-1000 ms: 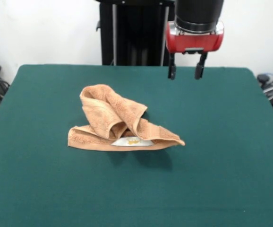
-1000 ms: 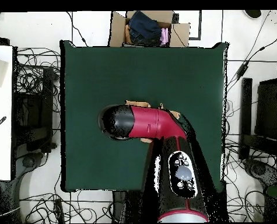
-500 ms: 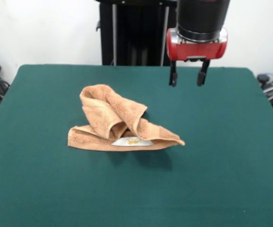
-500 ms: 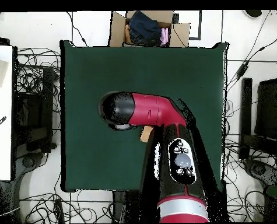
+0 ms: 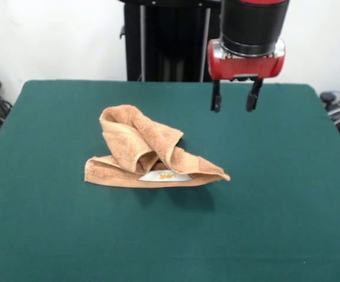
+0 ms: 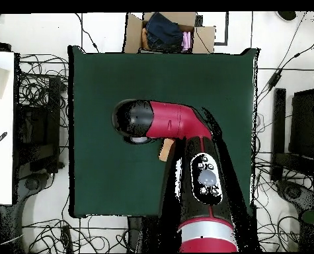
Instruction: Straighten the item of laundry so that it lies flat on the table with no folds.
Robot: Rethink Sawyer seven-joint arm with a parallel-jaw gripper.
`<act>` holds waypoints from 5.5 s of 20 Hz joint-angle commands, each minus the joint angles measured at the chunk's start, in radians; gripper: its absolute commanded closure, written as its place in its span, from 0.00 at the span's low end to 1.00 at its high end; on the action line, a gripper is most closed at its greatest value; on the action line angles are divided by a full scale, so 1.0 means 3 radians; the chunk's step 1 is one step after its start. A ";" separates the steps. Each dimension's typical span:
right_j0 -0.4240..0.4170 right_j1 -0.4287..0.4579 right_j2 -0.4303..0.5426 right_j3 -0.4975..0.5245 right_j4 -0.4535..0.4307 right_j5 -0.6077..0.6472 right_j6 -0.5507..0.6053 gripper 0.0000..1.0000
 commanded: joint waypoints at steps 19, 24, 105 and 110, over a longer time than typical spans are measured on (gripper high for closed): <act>-0.0580 -0.0036 0.0424 0.0194 -0.0158 0.0120 -0.0407 0.00; -0.0751 -0.0078 0.0489 0.0301 -0.0202 0.0069 -0.0460 0.00; -0.0465 -0.0468 0.0227 0.1008 -0.0517 -0.0683 0.0241 0.00; -0.0568 -0.0483 0.0323 0.1130 -0.0482 -0.1016 0.0219 0.00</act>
